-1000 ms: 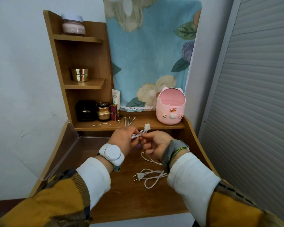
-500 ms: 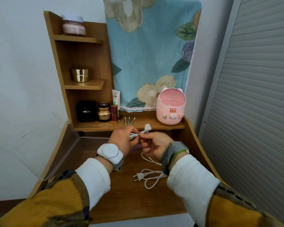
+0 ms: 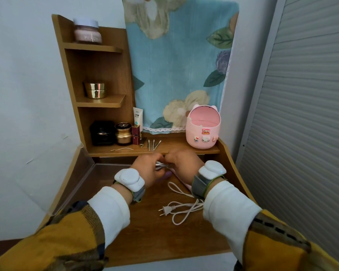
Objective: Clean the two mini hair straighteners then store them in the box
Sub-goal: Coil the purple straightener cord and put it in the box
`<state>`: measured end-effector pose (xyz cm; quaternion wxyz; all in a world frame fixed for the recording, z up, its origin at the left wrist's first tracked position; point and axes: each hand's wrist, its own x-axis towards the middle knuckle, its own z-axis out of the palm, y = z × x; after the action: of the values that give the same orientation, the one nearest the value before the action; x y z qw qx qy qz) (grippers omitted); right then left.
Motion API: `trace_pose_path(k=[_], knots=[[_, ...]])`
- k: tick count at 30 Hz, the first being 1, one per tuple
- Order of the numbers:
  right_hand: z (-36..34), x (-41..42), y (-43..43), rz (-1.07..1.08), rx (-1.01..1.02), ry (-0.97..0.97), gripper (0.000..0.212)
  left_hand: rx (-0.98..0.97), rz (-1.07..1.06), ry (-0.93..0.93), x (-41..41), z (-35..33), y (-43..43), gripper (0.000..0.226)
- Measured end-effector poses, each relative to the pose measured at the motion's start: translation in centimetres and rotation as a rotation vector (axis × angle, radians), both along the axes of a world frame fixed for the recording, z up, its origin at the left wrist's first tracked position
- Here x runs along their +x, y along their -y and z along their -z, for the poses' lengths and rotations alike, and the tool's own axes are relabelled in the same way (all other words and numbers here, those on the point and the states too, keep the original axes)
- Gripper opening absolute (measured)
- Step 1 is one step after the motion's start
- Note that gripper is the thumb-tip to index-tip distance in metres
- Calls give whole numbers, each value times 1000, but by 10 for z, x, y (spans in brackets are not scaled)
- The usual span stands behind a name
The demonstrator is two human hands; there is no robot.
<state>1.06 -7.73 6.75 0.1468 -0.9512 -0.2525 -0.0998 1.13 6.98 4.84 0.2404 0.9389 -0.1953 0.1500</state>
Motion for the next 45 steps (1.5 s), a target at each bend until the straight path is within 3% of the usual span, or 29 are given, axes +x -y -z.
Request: trace_pose_path(k=[3, 5, 6, 10, 12, 14, 16, 17, 21, 23, 27, 32, 37, 42, 45], knots=[[-1, 2, 2, -73, -304, 129, 27, -153, -42, -107, -1, 5, -2, 17], [2, 6, 5, -50, -301, 133, 24, -229, -47, -149, -1, 9, -1, 10], [7, 9, 6, -22, -168, 125, 23, -282, -57, -151, 0, 9, -1, 7], [16, 6, 9, 294, 678, 112, 11, -592, -122, -181, 3, 3, -3, 4], [19, 5, 13, 499, 839, 0, 7, -836, -106, -215, 6, -3, -4, 8], [22, 4, 15, 619, 792, -127, 4, -1153, -57, -293, 6, -14, -1, 11], [31, 4, 7, 603, 773, -344, 3, -1418, 15, -390, 4, -28, 4, 12], [36, 2, 0, 559, 761, -430, 15, -1499, 54, -428, 3, -34, 7, 13], [51, -1, -21, 378, 520, -289, 69, -1703, 207, -506, -1, -50, 16, 13], [50, -3, -27, 349, 534, -335, 63, -1767, 257, -536, -4, -56, 17, 11], [46, 1, -30, 343, 387, -338, 34, -1760, 255, -515, -8, -64, 2, 15], [23, -5, -34, 330, 343, -2, 32, -1671, 1, -379, -18, -75, -31, 20], [-1, -15, -81, -41, 492, 219, 33, -1389, -135, -264, -30, -73, -69, 25], [0, -16, -128, -228, 474, 127, 31, -1136, -281, -255, -37, -62, -111, 23], [17, -14, -142, -235, 405, 29, 29, -947, -352, -278, -35, -43, -132, 20]])
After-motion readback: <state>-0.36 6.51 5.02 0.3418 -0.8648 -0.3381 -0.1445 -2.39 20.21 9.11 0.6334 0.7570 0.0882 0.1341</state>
